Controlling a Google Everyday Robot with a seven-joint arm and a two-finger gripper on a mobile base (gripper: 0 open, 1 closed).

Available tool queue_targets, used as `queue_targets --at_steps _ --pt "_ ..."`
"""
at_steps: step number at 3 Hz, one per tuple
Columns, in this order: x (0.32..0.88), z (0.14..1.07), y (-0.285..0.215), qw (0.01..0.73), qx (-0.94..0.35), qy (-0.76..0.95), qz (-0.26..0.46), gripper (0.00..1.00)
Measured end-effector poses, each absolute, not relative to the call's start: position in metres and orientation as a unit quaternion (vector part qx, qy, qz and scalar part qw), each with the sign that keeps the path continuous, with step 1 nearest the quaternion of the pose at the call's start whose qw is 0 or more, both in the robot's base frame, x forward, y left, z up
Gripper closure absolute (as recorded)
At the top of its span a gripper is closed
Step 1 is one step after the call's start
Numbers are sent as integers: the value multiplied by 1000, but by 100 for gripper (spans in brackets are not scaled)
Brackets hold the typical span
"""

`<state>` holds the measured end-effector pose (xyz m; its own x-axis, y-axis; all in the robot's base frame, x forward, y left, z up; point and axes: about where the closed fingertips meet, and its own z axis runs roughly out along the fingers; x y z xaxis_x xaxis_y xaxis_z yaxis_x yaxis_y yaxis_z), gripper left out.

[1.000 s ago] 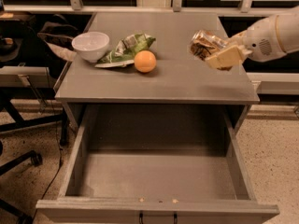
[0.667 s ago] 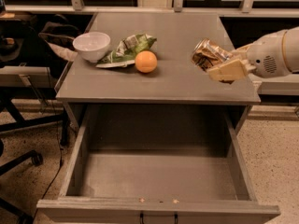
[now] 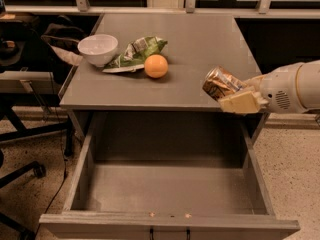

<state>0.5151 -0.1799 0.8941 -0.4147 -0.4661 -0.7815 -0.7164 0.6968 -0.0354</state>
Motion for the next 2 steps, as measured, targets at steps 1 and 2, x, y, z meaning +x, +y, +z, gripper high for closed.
queue_targets --at_steps 1,2 --pt "505 866 -178 382 -349 842 151 100" --pt "505 866 -178 382 -349 842 151 100"
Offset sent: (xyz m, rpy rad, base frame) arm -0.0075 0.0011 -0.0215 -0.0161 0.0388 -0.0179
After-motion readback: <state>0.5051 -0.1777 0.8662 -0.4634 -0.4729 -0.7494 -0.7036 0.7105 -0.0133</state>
